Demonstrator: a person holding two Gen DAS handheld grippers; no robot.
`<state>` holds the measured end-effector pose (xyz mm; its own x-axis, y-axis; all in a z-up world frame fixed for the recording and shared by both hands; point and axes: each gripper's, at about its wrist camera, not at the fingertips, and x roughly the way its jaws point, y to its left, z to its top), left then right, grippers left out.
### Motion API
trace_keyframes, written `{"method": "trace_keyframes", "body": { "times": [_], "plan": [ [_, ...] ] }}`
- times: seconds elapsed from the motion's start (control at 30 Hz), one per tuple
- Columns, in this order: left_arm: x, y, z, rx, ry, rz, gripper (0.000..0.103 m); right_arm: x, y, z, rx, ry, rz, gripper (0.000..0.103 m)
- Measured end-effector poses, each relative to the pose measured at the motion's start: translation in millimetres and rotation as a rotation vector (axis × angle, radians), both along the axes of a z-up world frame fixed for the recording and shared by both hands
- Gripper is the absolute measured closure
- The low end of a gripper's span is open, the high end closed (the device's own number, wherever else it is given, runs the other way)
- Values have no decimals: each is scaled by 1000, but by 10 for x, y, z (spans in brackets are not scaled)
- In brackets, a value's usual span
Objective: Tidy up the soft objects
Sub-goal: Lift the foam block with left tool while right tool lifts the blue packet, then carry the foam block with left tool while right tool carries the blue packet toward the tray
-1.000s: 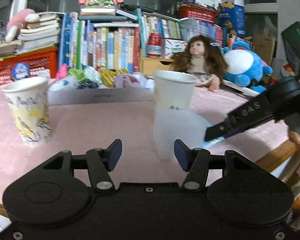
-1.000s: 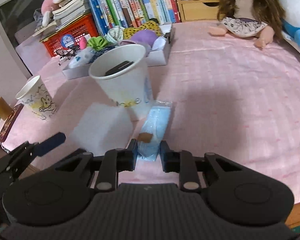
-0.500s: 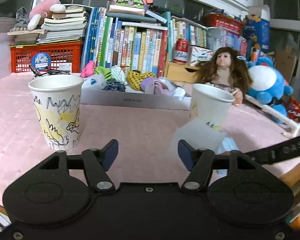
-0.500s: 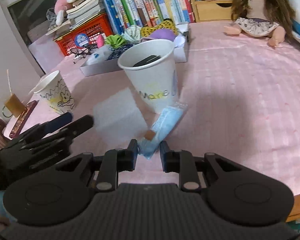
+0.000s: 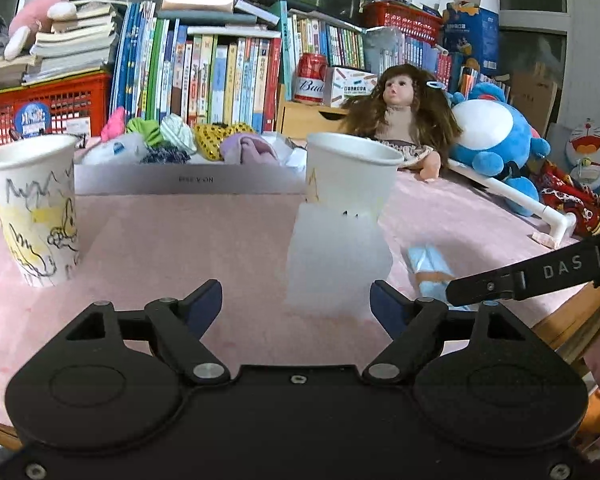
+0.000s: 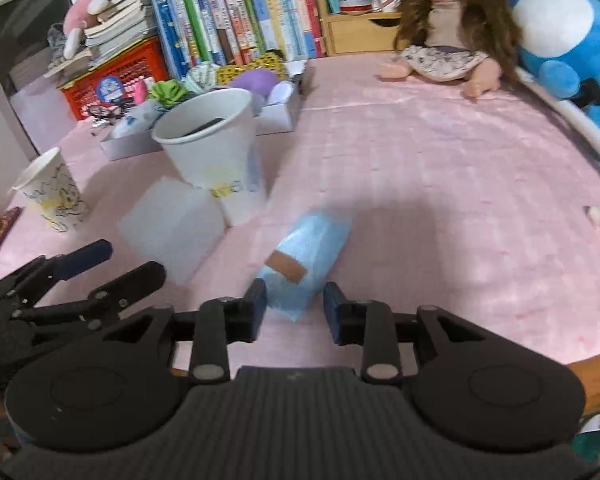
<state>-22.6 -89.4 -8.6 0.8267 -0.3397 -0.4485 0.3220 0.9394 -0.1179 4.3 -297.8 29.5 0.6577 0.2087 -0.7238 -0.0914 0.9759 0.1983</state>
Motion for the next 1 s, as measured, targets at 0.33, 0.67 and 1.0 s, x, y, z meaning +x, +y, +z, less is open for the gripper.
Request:
{"method": "trace_keyframes", "body": {
  "times": [0.33,0.67,1.0],
  "plan": [
    [54,179,12,88,-37,128,17,-26,-147,-19,17,-39,-81,39],
    [-29,236,106,-12,-31,42,14,-43,-4,-81,33,-113,-58,34],
    [69,-179,58,-19,-33,-68,17,-102,-24,-191,51,-174,-91,34]
  ]
}}
